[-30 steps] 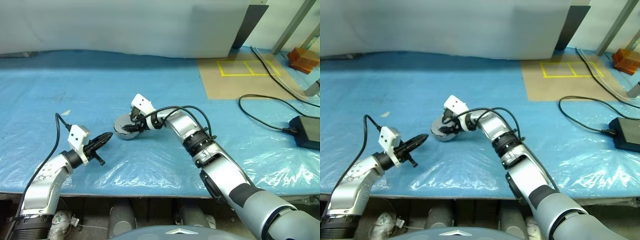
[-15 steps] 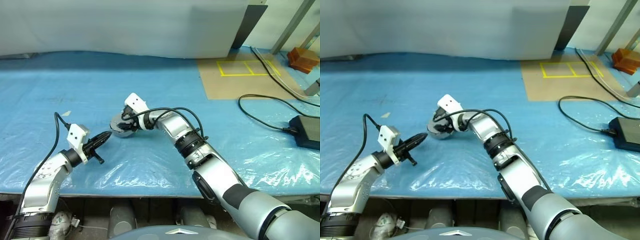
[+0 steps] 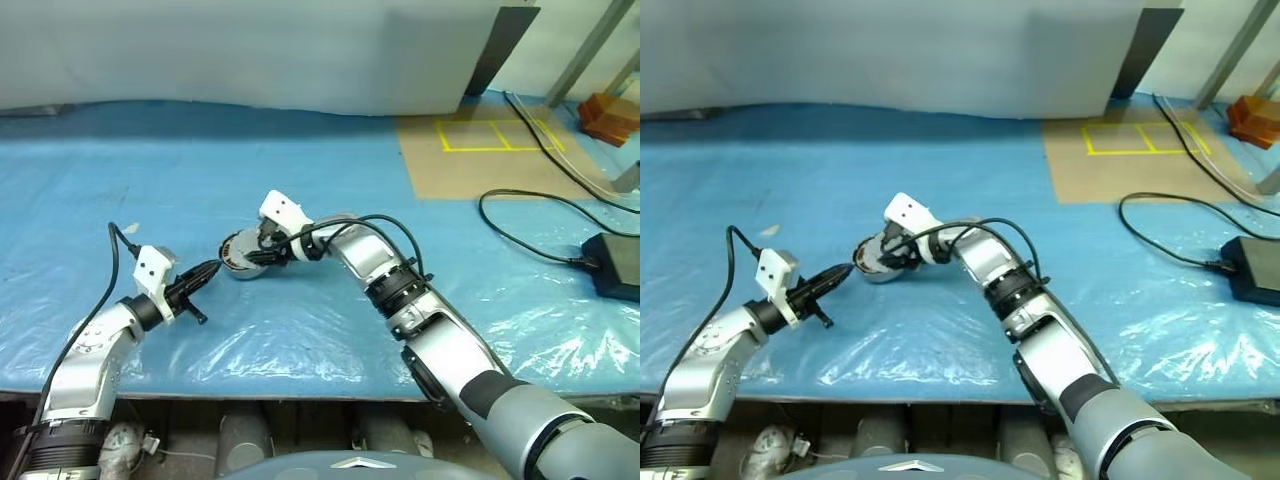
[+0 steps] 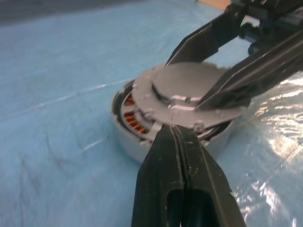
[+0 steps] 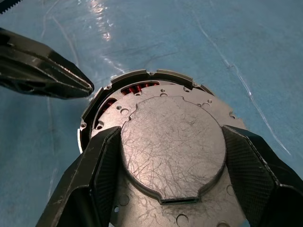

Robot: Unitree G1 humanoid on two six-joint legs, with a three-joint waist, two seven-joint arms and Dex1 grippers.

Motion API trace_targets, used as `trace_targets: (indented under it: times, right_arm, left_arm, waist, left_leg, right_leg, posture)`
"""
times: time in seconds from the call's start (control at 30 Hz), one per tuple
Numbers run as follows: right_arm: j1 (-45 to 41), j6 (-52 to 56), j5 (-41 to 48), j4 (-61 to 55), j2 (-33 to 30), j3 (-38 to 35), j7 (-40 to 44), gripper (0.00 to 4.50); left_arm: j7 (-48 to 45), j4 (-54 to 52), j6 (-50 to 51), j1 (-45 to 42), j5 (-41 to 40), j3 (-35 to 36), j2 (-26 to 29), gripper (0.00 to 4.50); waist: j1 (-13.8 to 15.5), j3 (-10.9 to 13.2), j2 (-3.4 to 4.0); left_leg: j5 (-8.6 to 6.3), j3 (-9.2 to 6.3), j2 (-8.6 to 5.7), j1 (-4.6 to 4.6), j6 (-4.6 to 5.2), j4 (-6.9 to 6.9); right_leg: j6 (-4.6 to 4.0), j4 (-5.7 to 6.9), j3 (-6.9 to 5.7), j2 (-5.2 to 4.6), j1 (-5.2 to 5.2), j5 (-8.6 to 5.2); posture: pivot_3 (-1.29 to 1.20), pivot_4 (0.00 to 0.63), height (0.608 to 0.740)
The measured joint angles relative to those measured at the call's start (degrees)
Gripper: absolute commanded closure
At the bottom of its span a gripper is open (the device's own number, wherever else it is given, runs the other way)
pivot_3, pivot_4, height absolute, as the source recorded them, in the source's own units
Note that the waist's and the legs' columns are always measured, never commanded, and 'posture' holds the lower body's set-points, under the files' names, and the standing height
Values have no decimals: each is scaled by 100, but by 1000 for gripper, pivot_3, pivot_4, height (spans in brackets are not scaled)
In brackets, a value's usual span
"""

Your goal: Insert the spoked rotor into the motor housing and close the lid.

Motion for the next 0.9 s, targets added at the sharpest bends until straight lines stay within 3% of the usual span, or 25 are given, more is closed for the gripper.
trace_targets:
  times: [0.23,0.33,0.5,0.9]
  right_arm:
    - [-264,490,191,261,242,-385,-123,1543]
    - [-271,355,166,167,-43,-218,270,1543]
    - [8,-770,-103,-233,-869,418,983,1543]
    - [527,-1591,-120,-1009,-2159,530,1861,1543]
  left_arm:
    - [-19,7,-3,16,19,-8,1,4500]
    - [-19,7,-3,19,25,-7,2,4500]
    - [-17,12,-2,14,43,-8,3,4500]
    - [-54,240,-5,-221,110,-78,4,4500]
  waist:
    - [-48,3,4]
    - [-18,3,3]
    - [141,2,3]
    - [333,-2,0]
  left_leg:
    - [-1,0,-1,-6,0,0]
    - [0,0,-2,-14,0,1]
    - [-1,0,-4,-28,-2,-5]
    - [-1,1,-9,-6,1,14]
  right_leg:
    - [-25,1,4,-6,-4,-15]
    - [-21,-5,1,-8,-5,-12]
    - [3,-30,-5,-14,1,-2]
    - [-18,-29,-3,-29,37,-17]
  posture:
    - [0,150,740]
    - [0,150,740]
    - [0,150,740]
    - [0,150,740]
